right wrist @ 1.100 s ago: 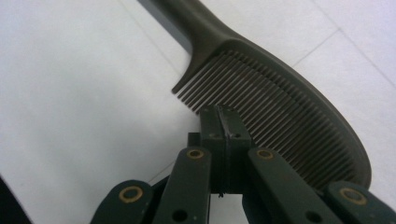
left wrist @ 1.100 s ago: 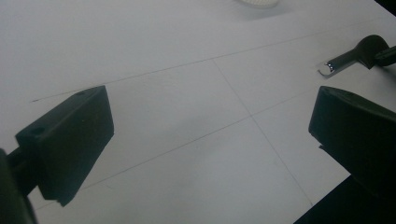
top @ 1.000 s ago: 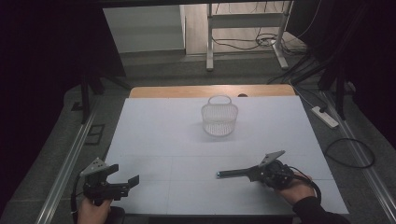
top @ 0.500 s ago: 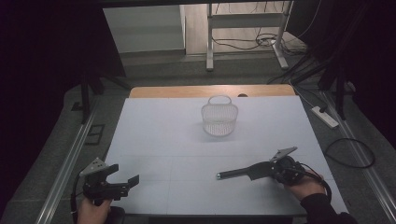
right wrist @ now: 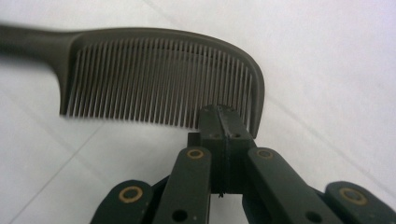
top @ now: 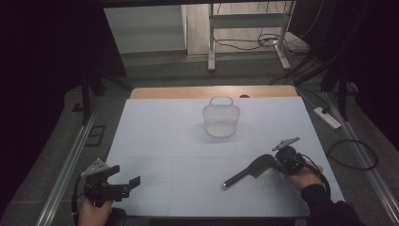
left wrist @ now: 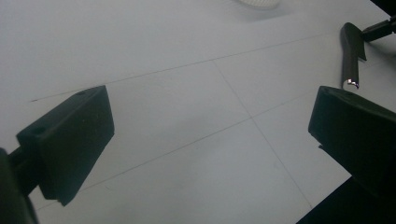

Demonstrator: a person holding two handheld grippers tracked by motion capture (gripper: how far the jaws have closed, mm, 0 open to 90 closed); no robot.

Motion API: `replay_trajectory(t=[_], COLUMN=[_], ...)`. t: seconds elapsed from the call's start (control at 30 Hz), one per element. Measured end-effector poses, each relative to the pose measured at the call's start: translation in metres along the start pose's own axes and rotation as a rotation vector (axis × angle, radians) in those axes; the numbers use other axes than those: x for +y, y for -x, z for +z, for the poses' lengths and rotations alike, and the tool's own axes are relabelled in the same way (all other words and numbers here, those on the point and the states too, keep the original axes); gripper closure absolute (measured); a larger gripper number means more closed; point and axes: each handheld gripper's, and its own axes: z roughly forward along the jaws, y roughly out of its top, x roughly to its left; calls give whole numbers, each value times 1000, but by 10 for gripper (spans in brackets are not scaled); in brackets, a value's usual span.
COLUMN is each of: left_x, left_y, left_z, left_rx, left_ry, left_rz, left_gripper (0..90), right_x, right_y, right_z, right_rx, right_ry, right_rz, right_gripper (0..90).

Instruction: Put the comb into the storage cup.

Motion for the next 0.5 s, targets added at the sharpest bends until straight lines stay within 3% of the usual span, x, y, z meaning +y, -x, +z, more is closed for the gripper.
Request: replay_trajectory(t=[0.5], left_x=[0], left_y=[-1], left_z=[1], left_rx=[-3], left_ry=[0], left_rz=[-7], left_gripper=[9], right_x=[31], right_y=[8], right_z=[21], right_rx=[3], right_ry=[50], right_rz=[29], right_gripper=[899])
